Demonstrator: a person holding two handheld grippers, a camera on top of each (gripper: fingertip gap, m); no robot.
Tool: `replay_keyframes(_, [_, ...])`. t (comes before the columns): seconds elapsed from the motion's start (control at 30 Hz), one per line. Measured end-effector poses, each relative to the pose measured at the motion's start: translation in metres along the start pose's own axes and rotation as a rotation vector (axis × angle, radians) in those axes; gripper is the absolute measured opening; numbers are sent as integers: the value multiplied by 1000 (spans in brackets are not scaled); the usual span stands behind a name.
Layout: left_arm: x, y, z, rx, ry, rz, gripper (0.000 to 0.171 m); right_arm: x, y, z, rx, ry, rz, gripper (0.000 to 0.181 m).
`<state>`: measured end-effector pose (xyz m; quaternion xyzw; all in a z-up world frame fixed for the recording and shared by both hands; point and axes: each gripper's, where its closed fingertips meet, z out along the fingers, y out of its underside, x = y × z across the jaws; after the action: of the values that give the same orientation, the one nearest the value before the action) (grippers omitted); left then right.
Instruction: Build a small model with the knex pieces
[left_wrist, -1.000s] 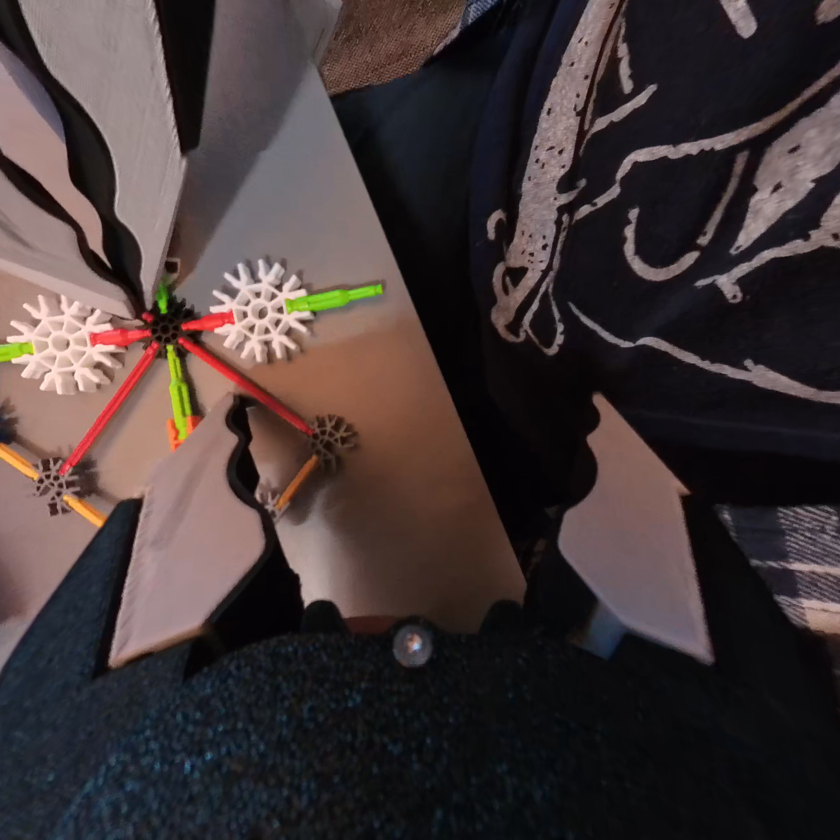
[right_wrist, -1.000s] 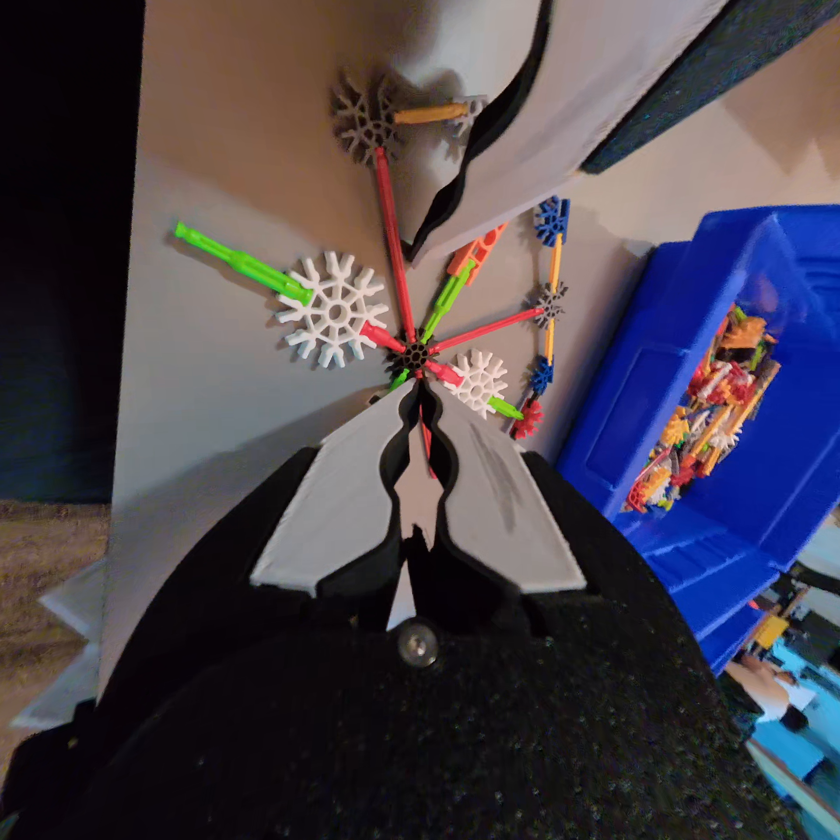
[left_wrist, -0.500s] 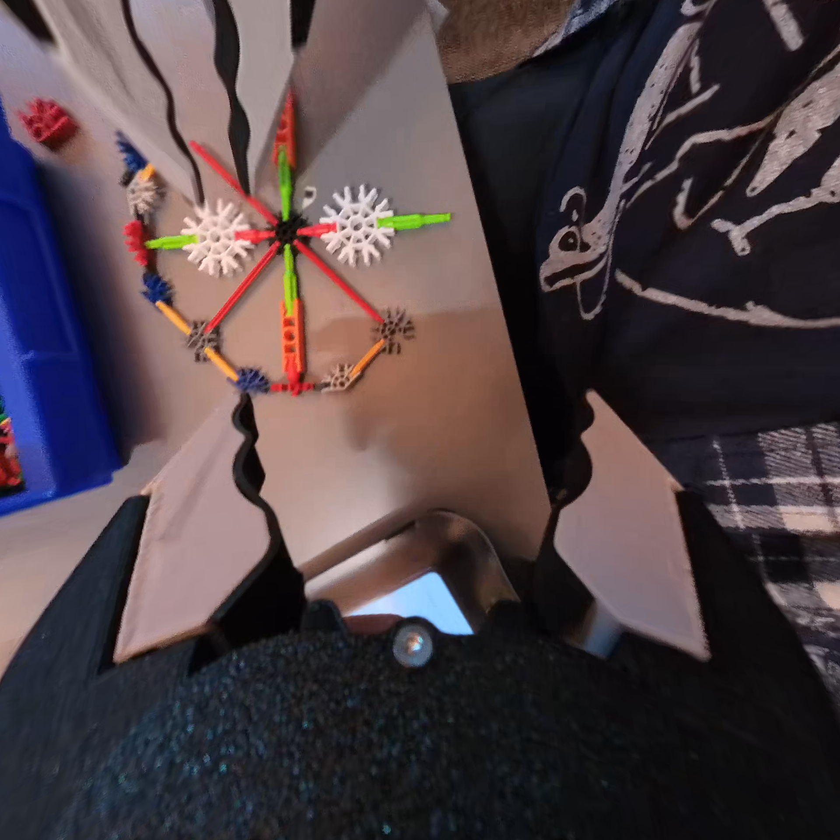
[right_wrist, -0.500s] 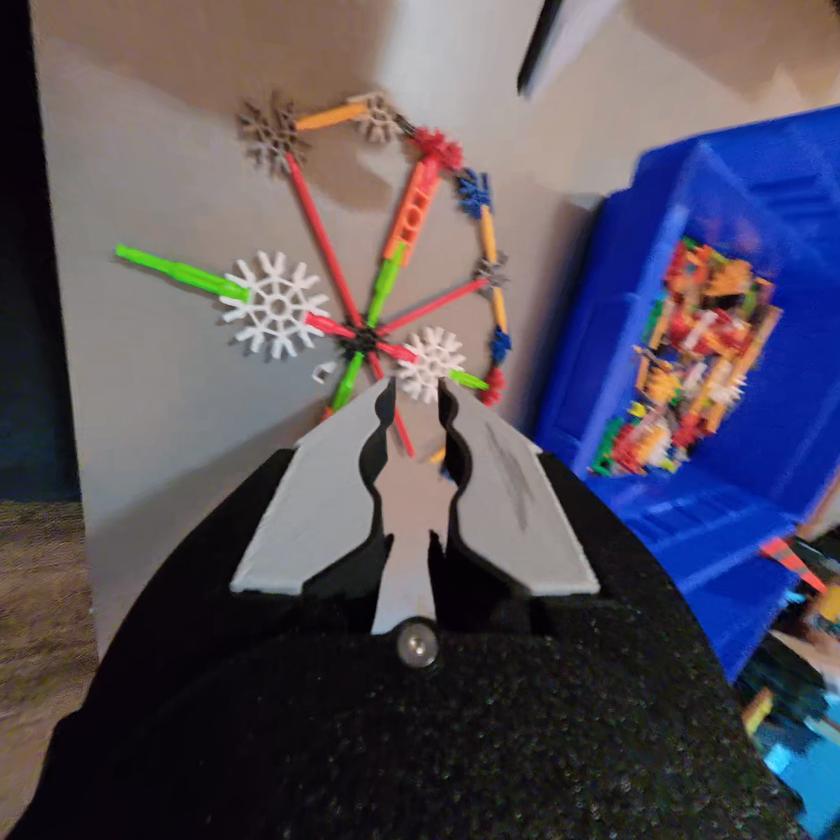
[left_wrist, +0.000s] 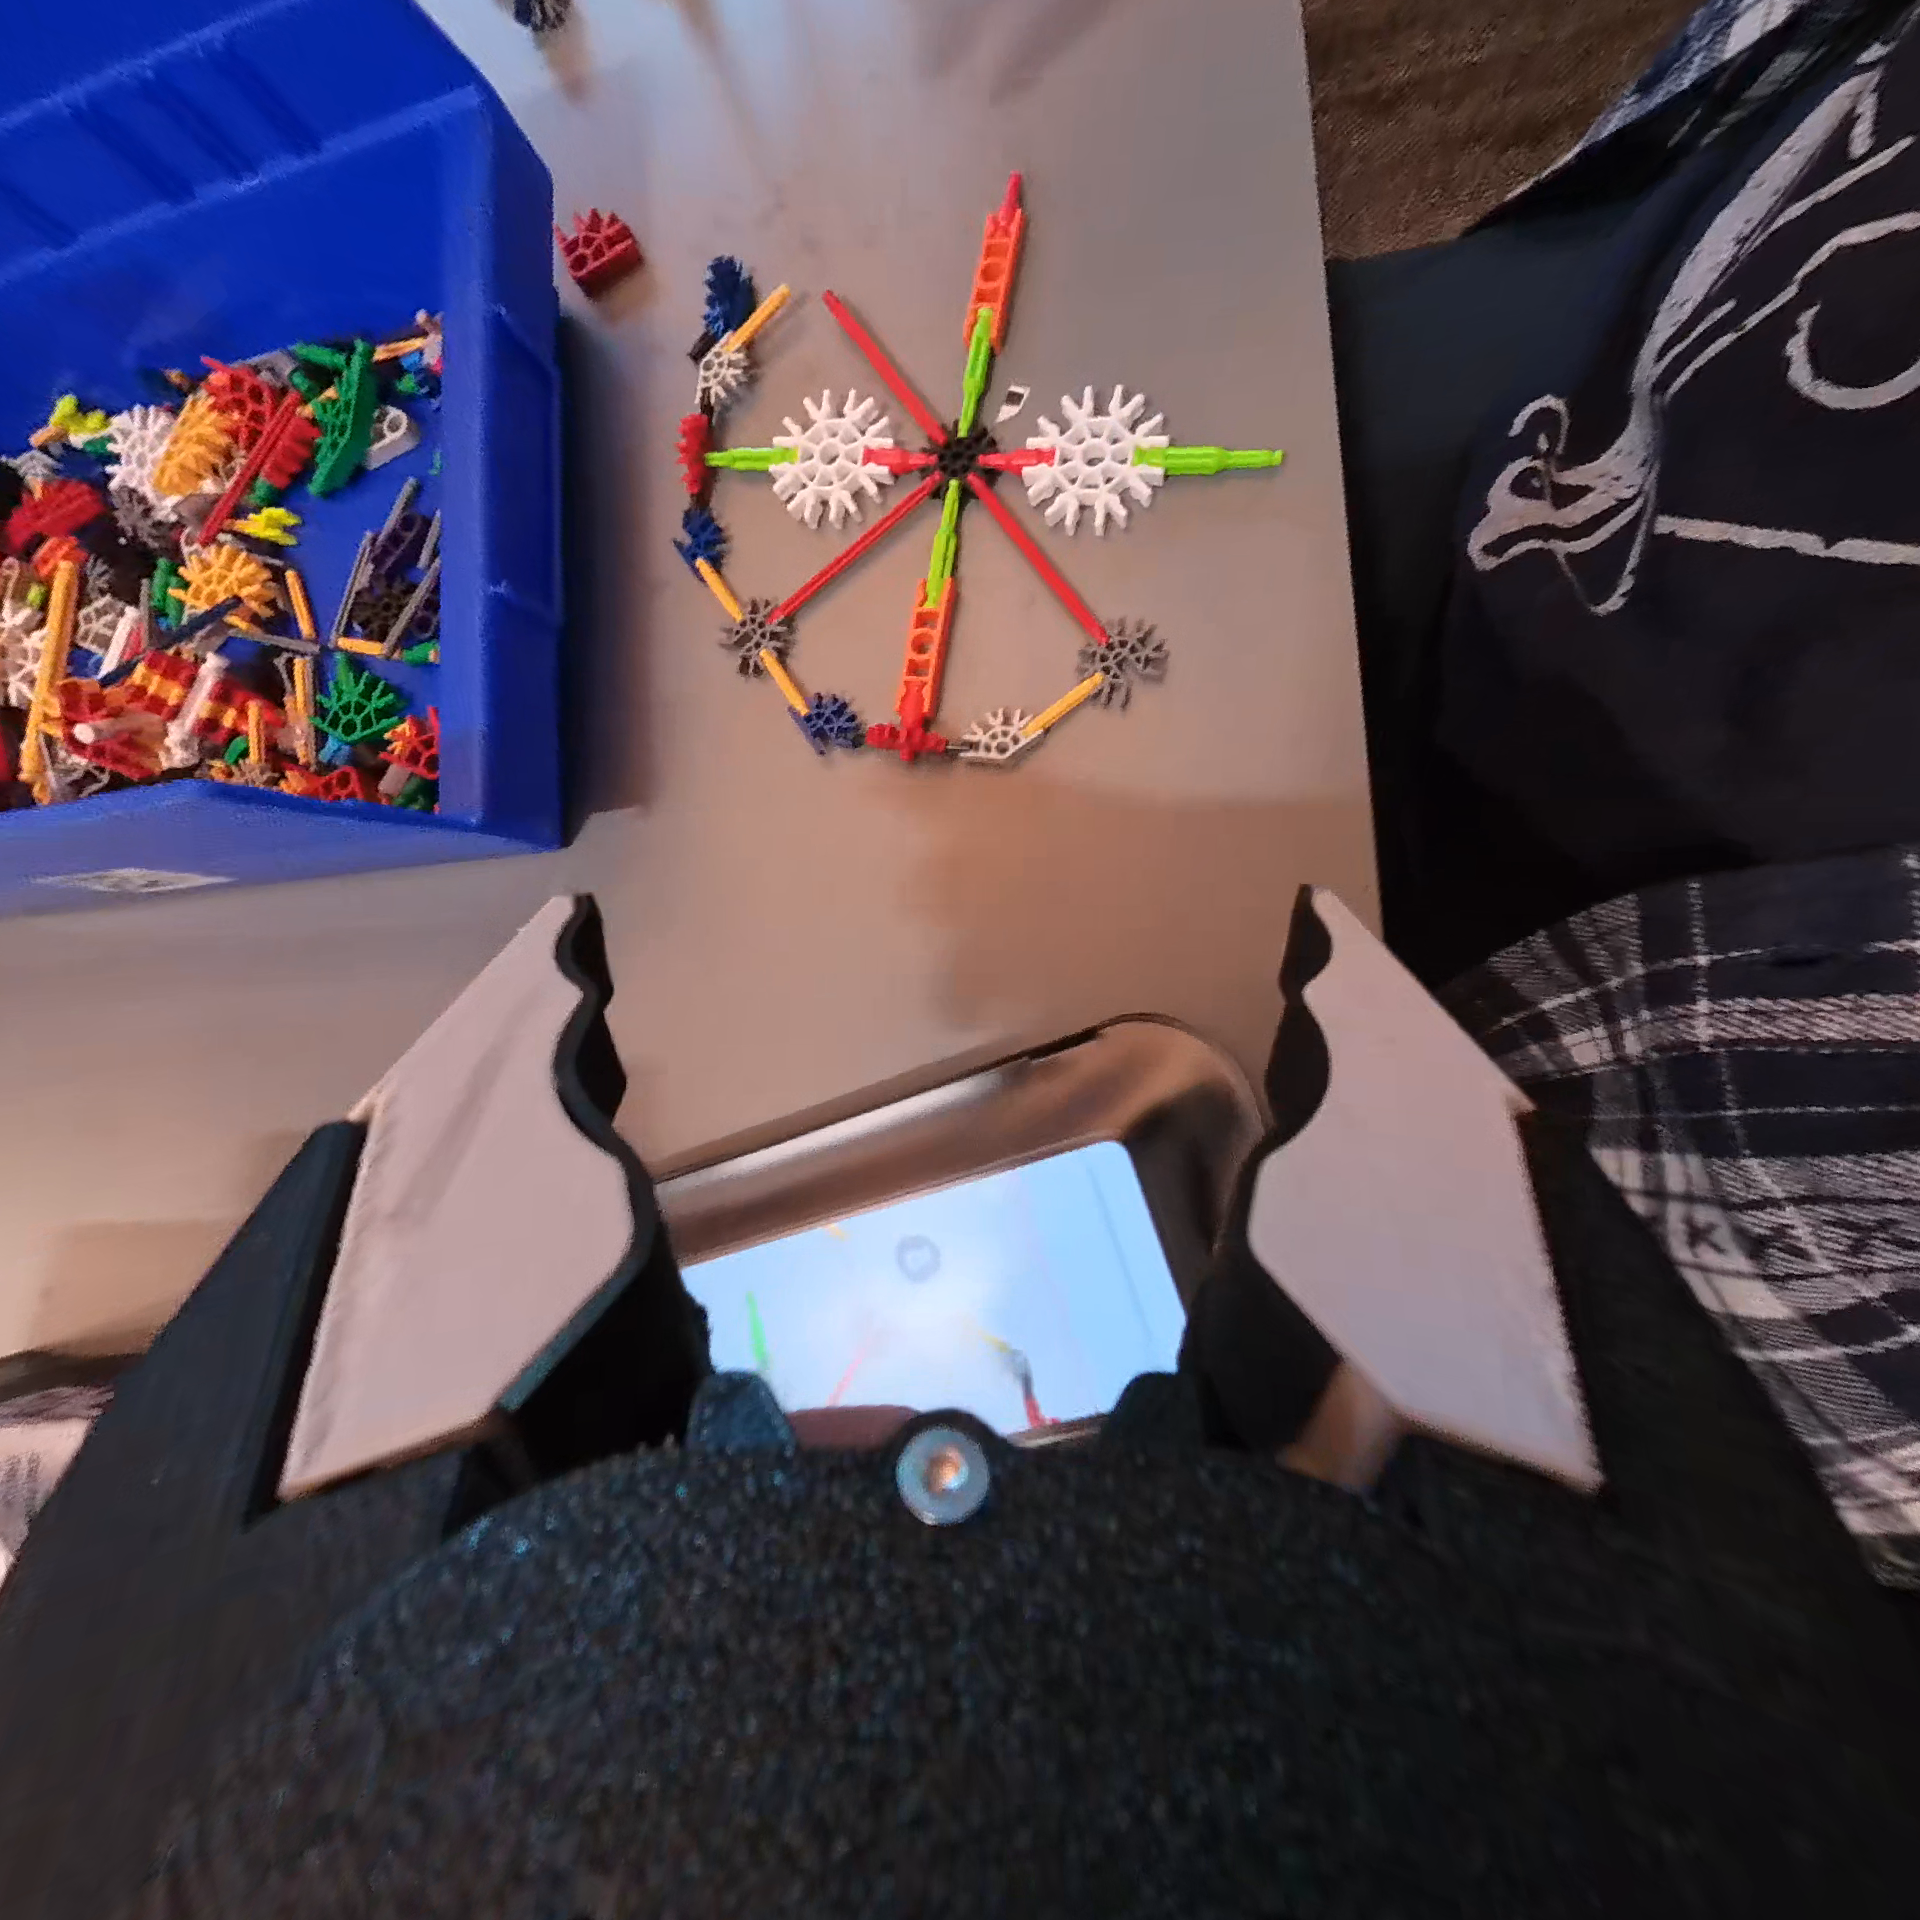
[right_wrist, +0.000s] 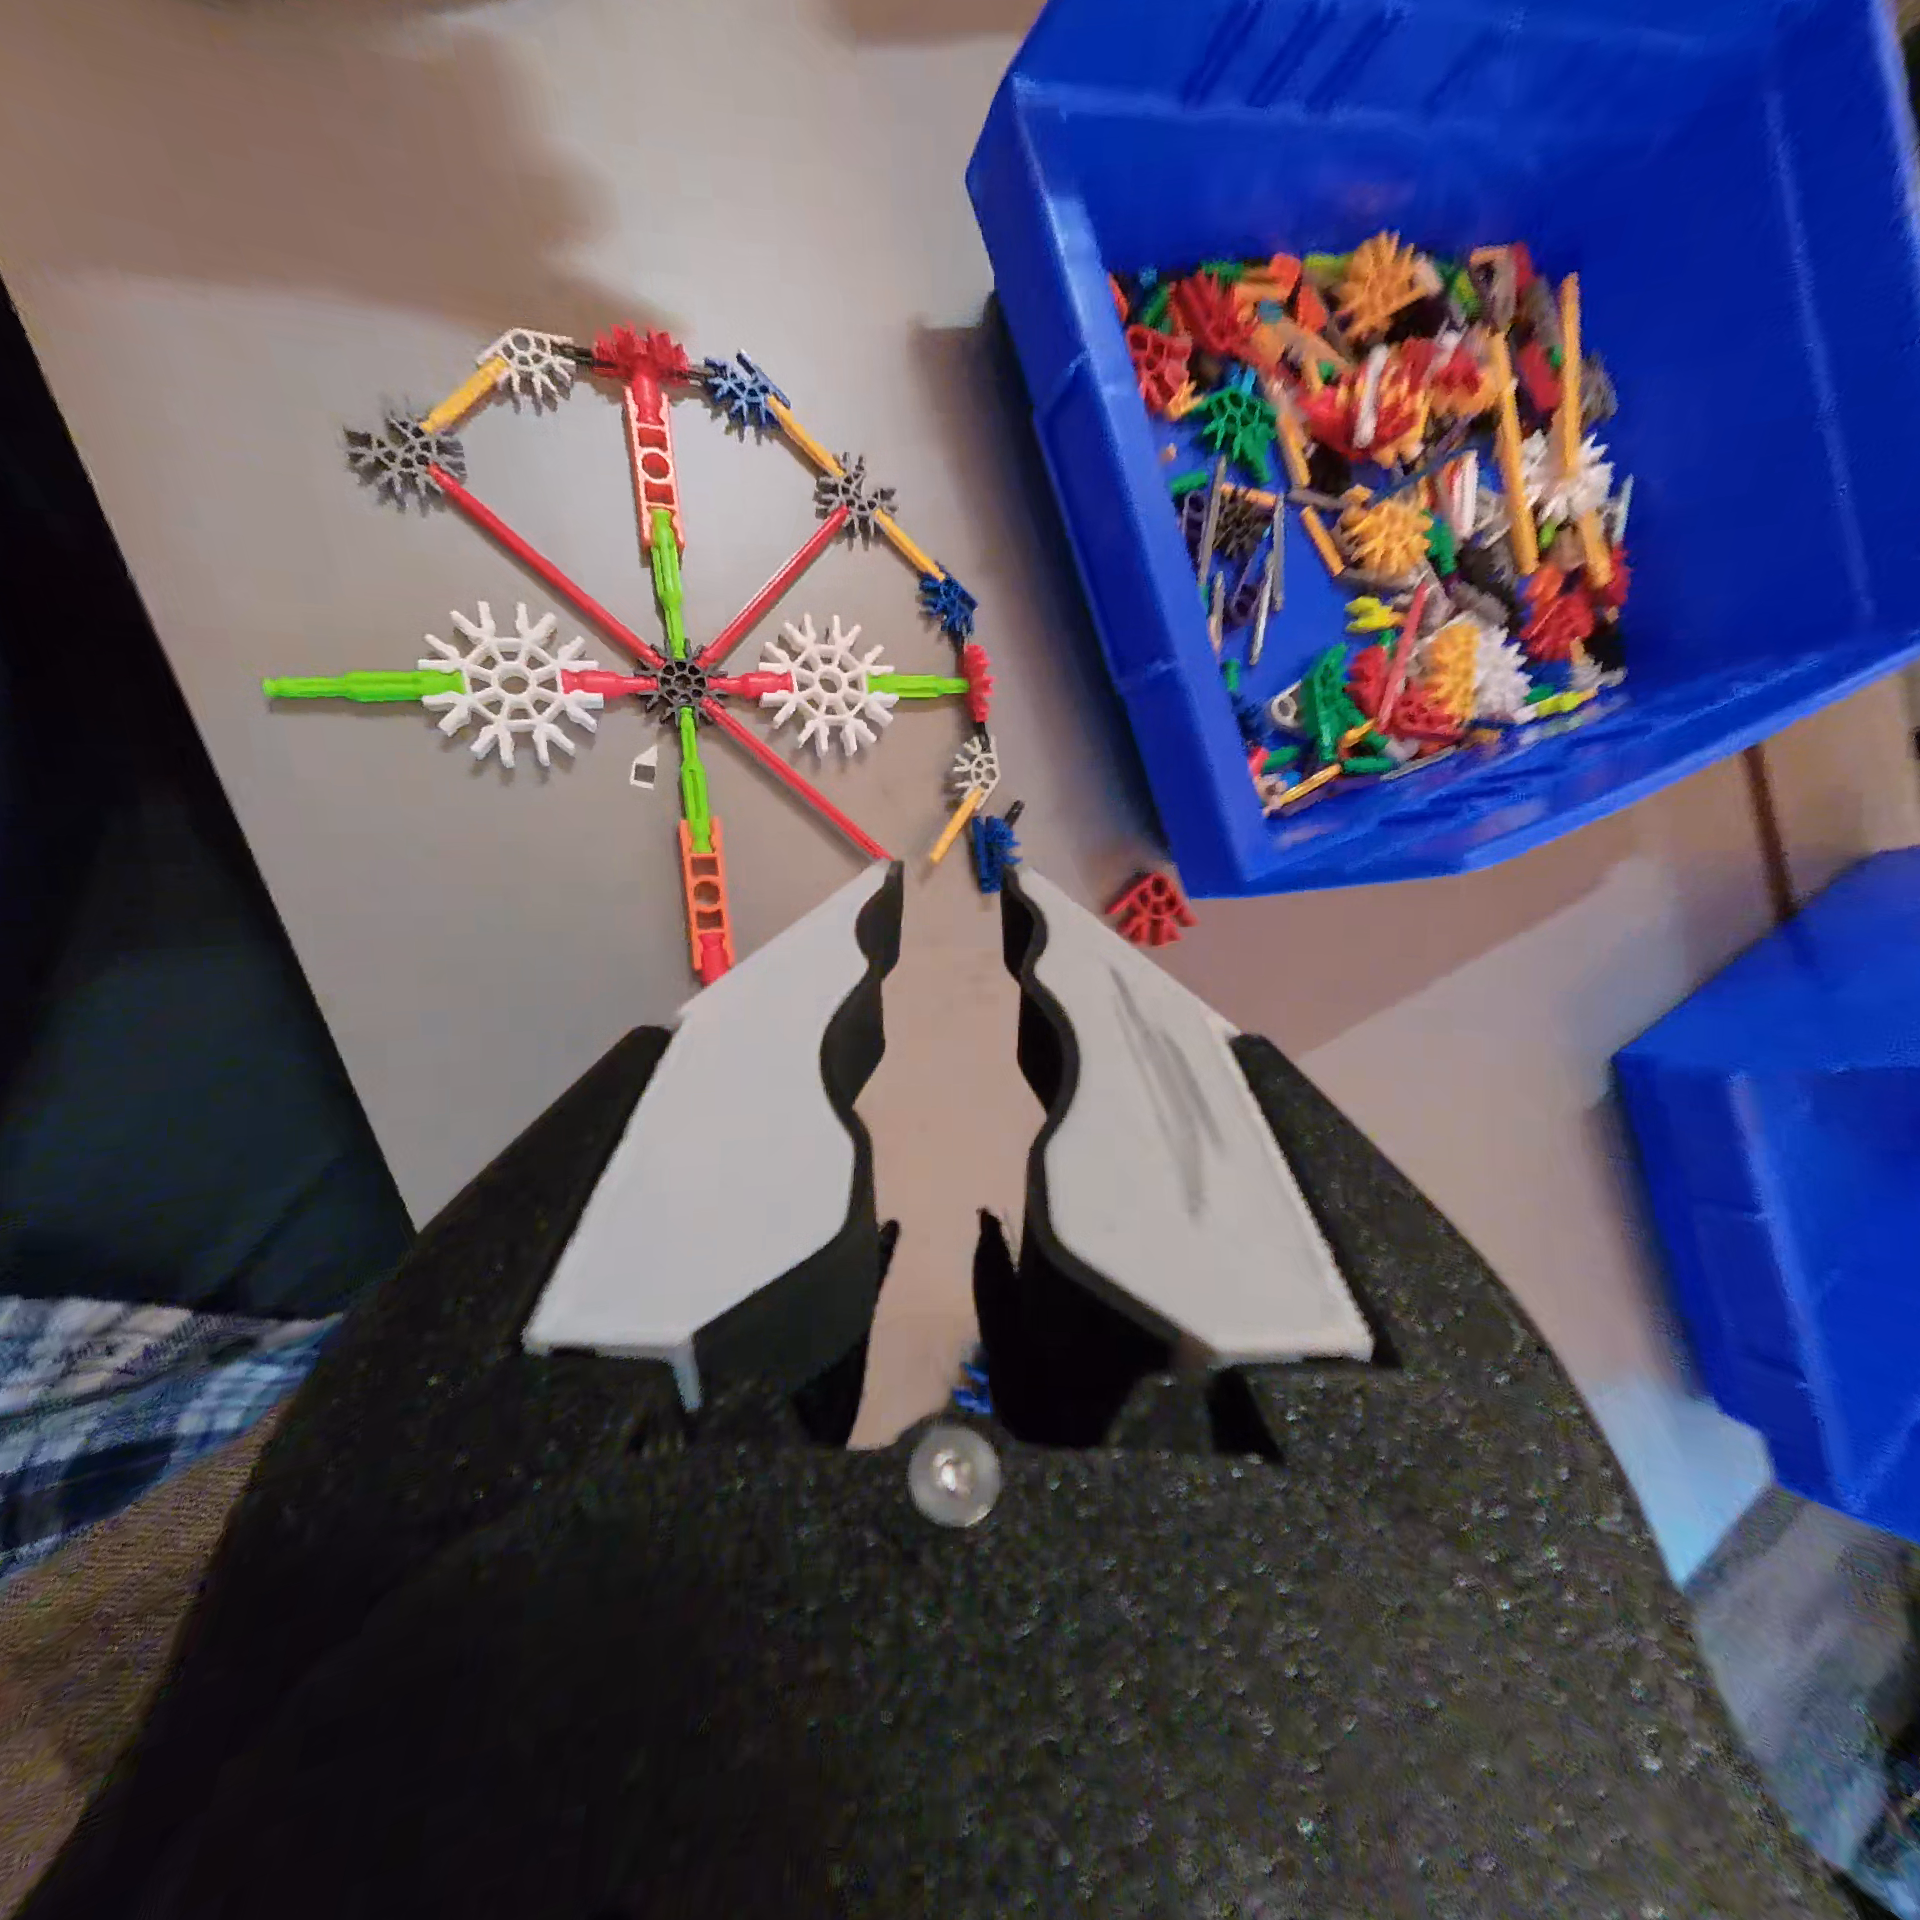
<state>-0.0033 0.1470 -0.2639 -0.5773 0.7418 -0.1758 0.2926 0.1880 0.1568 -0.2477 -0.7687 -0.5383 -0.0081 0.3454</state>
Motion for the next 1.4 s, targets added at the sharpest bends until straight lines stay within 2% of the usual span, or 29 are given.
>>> replay_keyframes(0.27, [2, 9, 4, -21, 2, -20, 126, -18, 7, 50, 8, -61, 120, 8])
replay_keyframes(0.5, [-1, 13, 5, -16, 3, -33, 125, -24, 26, 68, -62, -103, 109, 6])
replay_keyframes(0.67, [-1, 11, 3, 2, 17, -44, 122, 2, 16, 47, 22, -53, 201, 11])
replay_keyframes(0.77, [7, 4, 12, 1, 68, -19, 120, 9, 28, 37, -10, -50, 247, 25])
replay_keyframes(0.97, [13, -4, 42, -72, 164, 47, 121, -32, 33, 33, 13, -209, 317, 31])
replay_keyframes(1.07, [16, -7, 55, -97, 236, 43, 121, -45, 37, 40, 8, -228, 330, 34])
replay_keyframes(1.17, [20, -4, 63, -129, 294, 46, 119, -53, 35, 47, 24, -243, 333, 29])
replay_keyframes(1.4, [34, 7, 69, -177, 344, 53, 113, -56, 31, 53, 43, -231, 306, 21])
